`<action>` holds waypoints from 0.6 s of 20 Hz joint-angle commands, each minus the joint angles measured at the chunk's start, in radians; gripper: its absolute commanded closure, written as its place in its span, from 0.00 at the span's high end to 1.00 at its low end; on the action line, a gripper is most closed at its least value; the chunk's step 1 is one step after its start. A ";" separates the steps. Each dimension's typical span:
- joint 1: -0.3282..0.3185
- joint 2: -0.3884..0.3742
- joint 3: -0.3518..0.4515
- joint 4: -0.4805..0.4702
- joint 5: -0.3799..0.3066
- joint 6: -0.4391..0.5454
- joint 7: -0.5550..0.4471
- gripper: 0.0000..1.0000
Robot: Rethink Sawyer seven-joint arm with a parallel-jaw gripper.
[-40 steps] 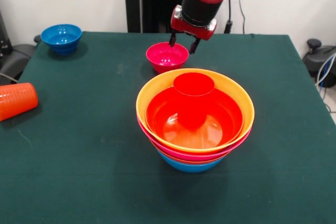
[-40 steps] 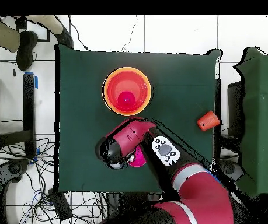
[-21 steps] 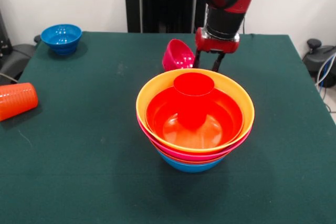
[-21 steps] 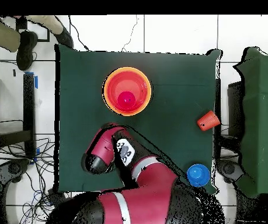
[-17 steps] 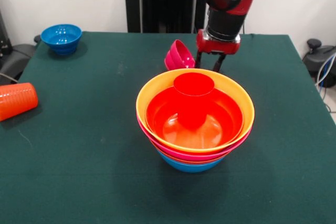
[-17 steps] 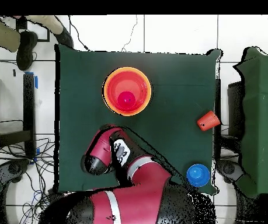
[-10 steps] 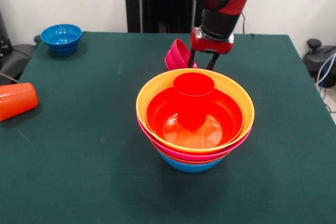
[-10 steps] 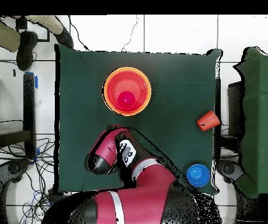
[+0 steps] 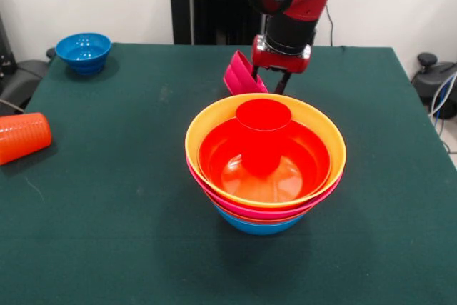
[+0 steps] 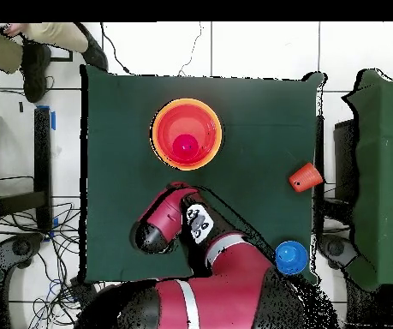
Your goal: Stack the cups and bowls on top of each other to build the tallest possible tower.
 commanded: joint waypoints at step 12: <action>-0.004 -0.004 -0.015 -0.060 0.008 0.069 -0.134 0.00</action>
